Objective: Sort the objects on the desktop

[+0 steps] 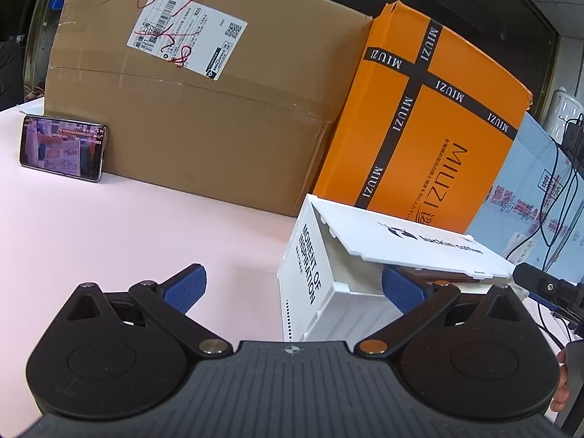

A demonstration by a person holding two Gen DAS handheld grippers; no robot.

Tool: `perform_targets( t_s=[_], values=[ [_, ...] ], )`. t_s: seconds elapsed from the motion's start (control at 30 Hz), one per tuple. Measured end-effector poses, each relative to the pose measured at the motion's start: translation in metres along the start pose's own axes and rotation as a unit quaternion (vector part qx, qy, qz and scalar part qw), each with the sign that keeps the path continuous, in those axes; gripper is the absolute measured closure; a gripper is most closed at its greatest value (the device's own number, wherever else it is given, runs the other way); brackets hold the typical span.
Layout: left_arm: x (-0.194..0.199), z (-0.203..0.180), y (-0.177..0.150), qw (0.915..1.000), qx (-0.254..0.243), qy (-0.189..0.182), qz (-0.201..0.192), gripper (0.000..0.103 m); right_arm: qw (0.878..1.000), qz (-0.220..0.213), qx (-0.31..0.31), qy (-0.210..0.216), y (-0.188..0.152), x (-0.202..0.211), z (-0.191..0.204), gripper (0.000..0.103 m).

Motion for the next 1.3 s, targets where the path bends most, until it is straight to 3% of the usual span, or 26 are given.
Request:
perform_targets(
  t_s=[0.3,0.6,0.8,1.03,1.3],
  values=[
    [0.021,0.009,0.001,0.9971,0.023,-0.024,-0.069,0.0,0.998,-0.055,0.018,-0.038,0.004,0.029,-0.006,0.0],
    [0.039,0.016,-0.004,0.9905,-0.024,0.021,-0.134,0.0,0.995,-0.046,0.038,-0.077,-0.01,0.047,-0.015,0.0],
    [0.04,0.023,-0.014,0.9868,-0.056,0.06,-0.14,0.0,0.994,-0.013,0.056,-0.096,-0.026,0.051,-0.015,0.0],
    [0.043,0.021,-0.025,0.9851,-0.067,0.072,-0.141,0.0,0.992,-0.016,0.055,-0.108,-0.027,0.055,-0.016,0.0],
    [0.039,0.014,-0.03,0.9827,-0.092,0.084,-0.136,0.0,0.991,0.018,0.067,-0.115,-0.034,0.044,-0.015,0.0]
  ],
)
Point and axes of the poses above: each gripper's, at about its wrist camera, not at the fingertips, and x roughly against the way its jaws point, z to its left, y to its top, the point moved 8 cm from there along -x, roughly the way its jaws point, and after that the axes turned 9 degrees about y, right-handed, at the moved point
